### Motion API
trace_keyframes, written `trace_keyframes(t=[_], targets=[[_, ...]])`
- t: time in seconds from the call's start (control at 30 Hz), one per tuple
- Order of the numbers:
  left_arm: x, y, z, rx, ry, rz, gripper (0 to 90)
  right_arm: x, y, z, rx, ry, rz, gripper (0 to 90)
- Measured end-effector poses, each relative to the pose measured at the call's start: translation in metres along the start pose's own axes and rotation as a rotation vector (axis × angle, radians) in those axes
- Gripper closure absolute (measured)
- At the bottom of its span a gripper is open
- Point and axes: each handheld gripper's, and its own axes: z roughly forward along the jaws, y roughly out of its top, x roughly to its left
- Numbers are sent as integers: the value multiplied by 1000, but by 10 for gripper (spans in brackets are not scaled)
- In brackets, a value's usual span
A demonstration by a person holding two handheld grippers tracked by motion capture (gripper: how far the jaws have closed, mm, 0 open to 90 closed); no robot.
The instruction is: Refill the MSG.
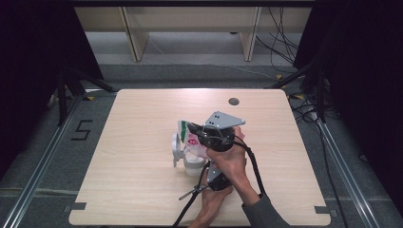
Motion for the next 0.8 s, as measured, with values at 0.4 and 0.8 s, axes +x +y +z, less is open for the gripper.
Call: trace_keyframes(t=[0.4,0.8], targets=[[1,2,-2,41,-15,37,764,0,0,0,0,0,-4,891],[0,0,0,4,-4,15,764,0,0,1,8,-16,-35,891]])
